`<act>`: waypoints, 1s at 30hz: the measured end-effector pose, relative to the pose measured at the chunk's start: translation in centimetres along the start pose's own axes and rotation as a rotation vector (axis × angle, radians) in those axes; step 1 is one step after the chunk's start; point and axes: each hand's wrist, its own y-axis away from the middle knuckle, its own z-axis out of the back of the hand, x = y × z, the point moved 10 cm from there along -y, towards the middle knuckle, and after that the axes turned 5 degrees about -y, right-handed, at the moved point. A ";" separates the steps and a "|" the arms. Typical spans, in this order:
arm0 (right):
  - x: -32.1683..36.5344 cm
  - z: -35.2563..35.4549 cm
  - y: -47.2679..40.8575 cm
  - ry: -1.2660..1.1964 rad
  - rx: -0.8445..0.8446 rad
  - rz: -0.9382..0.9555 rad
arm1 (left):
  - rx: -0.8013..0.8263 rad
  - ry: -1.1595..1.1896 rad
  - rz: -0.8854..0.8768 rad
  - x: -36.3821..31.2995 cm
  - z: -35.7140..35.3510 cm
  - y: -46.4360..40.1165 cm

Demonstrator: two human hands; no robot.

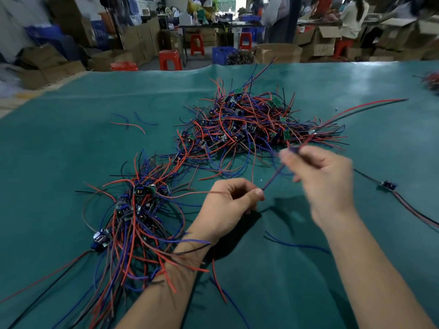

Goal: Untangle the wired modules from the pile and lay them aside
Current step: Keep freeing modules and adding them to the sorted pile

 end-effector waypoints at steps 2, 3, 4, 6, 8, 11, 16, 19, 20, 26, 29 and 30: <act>1.7 3.4 -0.7 -0.157 -0.176 0.018 | 0.066 -0.073 0.001 0.0 -0.7 0.3; 2.7 4.9 -0.9 -0.246 -0.244 0.014 | 0.085 -0.123 0.003 0.1 -0.8 0.4; 4.0 5.9 -1.1 -0.320 -0.282 0.014 | 0.093 -0.168 0.002 0.2 -0.9 0.4; 7.7 5.7 -1.9 -0.356 -0.221 0.035 | 0.081 -0.187 -0.003 0.3 -0.7 0.4; 10.9 1.9 -1.9 -0.285 -0.019 0.033 | 0.059 -0.151 0.005 0.2 -0.5 0.3; 13.0 -8.0 0.5 -0.134 0.359 0.003 | 0.040 -0.113 0.030 0.2 -0.6 0.3; 10.0 -19.3 3.1 0.559 0.778 0.107 | -0.010 -0.122 0.029 0.1 0.0 0.4; 6.9 -18.2 -1.5 0.806 0.643 0.154 | 0.020 -0.091 0.033 0.1 -0.2 0.3; 5.5 -17.4 -3.2 0.891 0.597 0.134 | 0.023 -0.083 0.036 0.2 -0.3 0.3; -1.7 -13.1 -8.6 1.173 0.484 0.020 | 0.028 -0.083 0.056 0.5 -0.1 0.3; -2.0 -12.2 -9.3 1.046 0.401 0.045 | 0.031 -0.065 0.065 0.5 -0.2 0.4; -1.7 -11.7 -9.4 0.994 0.364 0.064 | 0.032 -0.062 0.066 0.5 -0.3 0.3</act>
